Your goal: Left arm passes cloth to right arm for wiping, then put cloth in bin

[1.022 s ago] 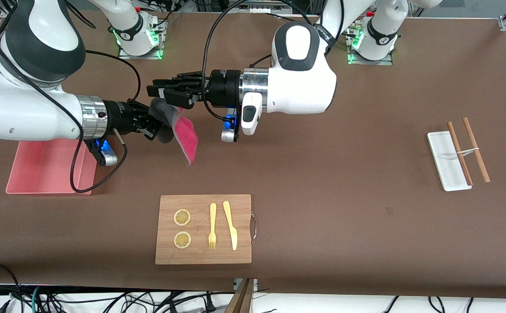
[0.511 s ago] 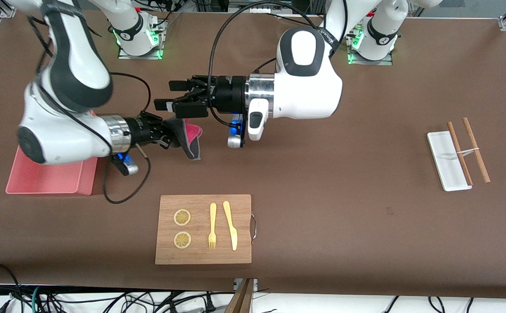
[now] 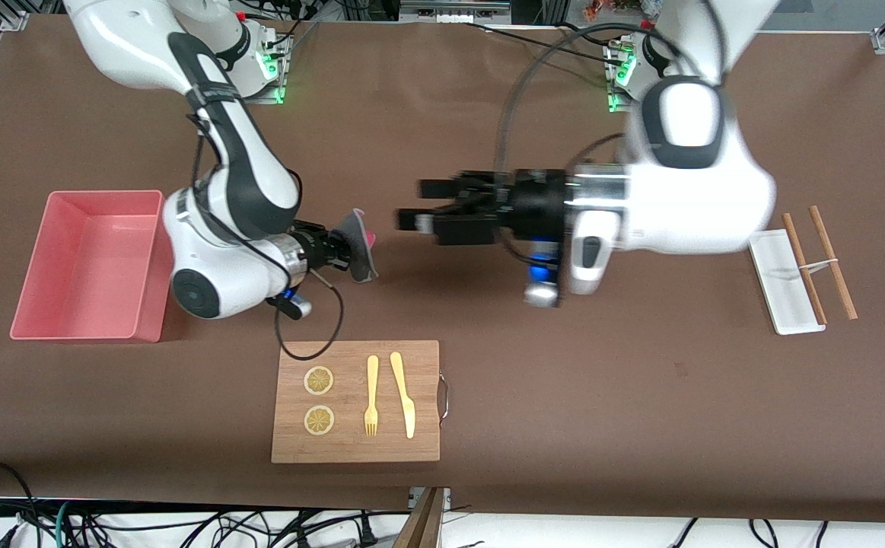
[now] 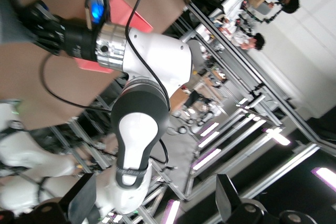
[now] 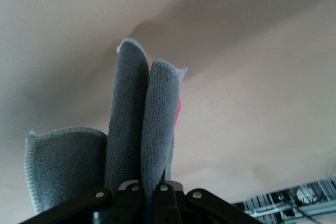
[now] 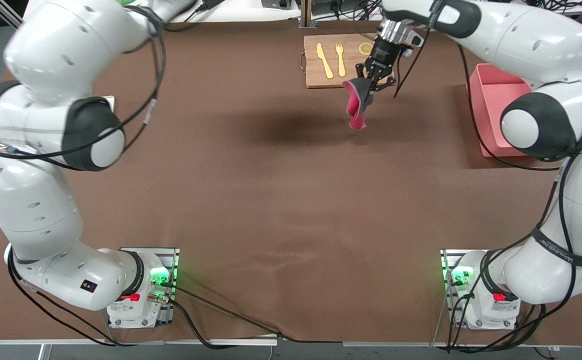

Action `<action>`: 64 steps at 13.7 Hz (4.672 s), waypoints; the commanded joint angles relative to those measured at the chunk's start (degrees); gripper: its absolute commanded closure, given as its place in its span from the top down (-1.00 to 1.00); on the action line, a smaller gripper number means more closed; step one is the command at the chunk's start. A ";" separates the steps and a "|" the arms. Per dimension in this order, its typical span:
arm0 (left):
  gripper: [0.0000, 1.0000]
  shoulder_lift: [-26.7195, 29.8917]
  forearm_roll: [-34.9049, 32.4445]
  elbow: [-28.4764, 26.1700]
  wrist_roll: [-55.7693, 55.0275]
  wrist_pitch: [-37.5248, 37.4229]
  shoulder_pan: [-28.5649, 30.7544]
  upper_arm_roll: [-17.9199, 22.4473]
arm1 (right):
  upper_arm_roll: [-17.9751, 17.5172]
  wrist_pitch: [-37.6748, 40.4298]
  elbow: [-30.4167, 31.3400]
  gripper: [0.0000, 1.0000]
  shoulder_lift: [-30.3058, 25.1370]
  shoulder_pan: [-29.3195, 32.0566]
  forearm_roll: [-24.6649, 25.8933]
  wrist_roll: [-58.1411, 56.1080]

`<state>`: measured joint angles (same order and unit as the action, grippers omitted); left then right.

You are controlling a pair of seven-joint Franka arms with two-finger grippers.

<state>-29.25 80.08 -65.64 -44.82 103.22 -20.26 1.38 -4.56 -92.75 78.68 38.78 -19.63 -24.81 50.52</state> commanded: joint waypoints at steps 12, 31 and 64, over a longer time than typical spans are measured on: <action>1.00 19.75 -69.13 -7.81 22.03 -33.61 12.26 -0.68 | 0.61 -7.45 4.29 -1.00 6.84 3.61 23.92 -12.78; 1.00 30.13 -81.13 -33.77 28.82 -14.18 16.74 -0.77 | -0.09 -14.02 4.73 -1.00 6.48 -2.05 21.13 -1.07; 1.00 26.35 -82.54 -28.23 28.38 -10.23 14.90 -1.56 | 8.93 16.59 1.49 -1.00 -12.31 7.59 26.30 -38.96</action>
<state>-3.10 -2.73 -95.14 -16.81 93.48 -4.71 -0.09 1.31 -81.56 80.19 31.69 -12.12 0.81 17.51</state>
